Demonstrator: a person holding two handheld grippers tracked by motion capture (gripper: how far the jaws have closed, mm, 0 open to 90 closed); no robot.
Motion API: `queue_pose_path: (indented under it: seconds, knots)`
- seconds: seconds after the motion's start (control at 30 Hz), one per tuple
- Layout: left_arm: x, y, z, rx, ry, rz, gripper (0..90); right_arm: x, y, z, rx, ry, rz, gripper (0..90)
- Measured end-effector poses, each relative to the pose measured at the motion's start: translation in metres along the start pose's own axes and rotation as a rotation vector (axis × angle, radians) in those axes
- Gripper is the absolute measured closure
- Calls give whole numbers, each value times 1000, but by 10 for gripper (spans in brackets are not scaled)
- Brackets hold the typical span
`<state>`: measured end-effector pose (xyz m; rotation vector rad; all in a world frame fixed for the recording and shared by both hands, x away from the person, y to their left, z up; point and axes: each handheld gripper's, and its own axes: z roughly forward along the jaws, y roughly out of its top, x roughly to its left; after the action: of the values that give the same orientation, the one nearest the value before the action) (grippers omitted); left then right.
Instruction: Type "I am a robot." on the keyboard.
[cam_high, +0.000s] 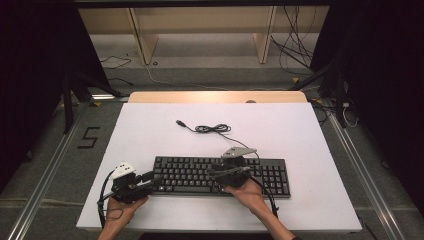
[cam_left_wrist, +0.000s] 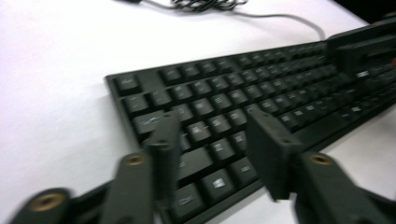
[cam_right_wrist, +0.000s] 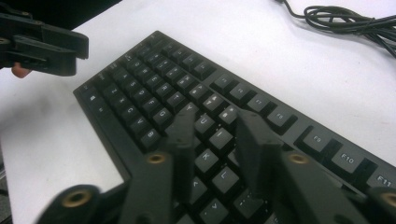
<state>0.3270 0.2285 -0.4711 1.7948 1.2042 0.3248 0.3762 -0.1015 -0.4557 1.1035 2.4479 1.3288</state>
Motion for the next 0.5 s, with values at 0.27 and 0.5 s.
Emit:
queue_pose_path:
  seconds: [0.27, 0.5]
  knots:
    - [1, -1, 6, 59, 23, 20, 802, -2, 2, 7, 18, -7, 4, 874]
    - [2, -2, 10, 98, 29, 42, 889, 0, 2, 14, 45, -16, 3, 900]
